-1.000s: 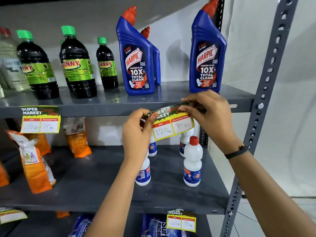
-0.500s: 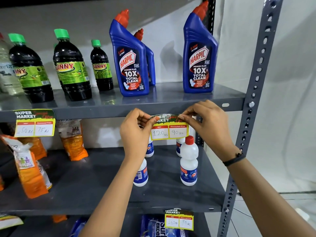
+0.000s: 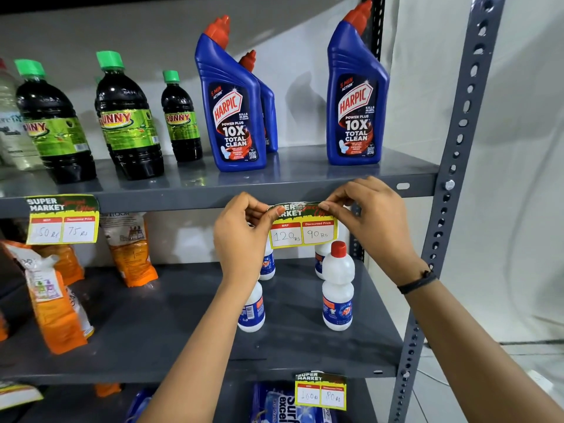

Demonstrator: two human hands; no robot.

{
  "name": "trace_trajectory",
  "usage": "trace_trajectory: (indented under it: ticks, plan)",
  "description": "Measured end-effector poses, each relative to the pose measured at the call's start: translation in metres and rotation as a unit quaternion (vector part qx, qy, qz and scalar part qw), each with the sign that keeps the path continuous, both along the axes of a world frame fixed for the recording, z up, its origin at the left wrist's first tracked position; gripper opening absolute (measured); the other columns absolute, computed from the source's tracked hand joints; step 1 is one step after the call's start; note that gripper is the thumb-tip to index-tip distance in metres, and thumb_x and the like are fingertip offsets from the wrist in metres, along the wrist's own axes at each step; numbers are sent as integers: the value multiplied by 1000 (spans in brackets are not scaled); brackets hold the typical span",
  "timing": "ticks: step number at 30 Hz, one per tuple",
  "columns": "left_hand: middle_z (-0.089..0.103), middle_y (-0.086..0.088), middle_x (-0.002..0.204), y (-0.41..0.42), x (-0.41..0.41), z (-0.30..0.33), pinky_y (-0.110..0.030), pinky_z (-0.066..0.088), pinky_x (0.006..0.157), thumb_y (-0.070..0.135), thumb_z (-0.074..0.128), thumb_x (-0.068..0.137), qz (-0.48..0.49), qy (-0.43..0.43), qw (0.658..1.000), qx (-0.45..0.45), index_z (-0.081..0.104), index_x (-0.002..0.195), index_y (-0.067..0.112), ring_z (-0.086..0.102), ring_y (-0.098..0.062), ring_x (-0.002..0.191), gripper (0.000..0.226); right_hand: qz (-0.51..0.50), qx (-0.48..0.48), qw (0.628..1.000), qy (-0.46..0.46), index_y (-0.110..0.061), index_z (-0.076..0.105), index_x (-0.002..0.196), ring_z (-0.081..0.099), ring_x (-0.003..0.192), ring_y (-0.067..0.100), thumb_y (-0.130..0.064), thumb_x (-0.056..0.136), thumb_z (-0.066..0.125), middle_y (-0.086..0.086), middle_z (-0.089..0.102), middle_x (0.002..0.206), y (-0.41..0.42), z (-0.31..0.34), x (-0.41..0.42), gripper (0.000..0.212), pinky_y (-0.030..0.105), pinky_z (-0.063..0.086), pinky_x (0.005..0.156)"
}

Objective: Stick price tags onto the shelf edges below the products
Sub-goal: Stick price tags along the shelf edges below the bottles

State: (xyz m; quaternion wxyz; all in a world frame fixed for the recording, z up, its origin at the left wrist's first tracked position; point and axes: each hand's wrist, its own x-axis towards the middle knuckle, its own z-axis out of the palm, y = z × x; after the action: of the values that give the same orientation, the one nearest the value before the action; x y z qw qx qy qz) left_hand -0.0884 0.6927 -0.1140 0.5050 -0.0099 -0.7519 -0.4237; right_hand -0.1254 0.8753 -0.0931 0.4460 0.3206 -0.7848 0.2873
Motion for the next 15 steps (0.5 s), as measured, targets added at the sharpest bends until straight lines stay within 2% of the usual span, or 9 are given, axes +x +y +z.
trace_trajectory:
  ticks: [4,8,12,15]
  plan:
    - [65,7,69,1,6,6,-35,51,58,32,73,75,25,1,1000,1,56,68,20,59,-8,64,22,17,-26,999,-17,-12,68,80,57,73,15,-29,81,69,3,69,76,0,1,1,17,30,47,59]
    - [65,6,69,4,8,20,-33,49,57,31,74,75,25,17,1000,5,57,68,20,58,-10,63,21,33,-87,995,-33,-18,67,80,58,73,12,-33,82,67,-4,67,77,-1,9,1,15,30,51,60]
    - [60,14,63,5,5,31,-25,45,53,33,74,74,38,13,999,-11,57,68,21,57,-4,59,22,11,-117,992,-46,-24,65,79,60,69,10,-35,82,68,-9,67,76,-4,14,0,12,32,52,57]
    - [56,16,63,5,3,33,-26,45,54,33,73,75,49,1,998,-29,57,70,20,55,-3,59,22,-1,-118,992,-46,-22,66,79,58,67,10,-34,82,69,-7,68,77,-6,16,0,12,35,53,58]
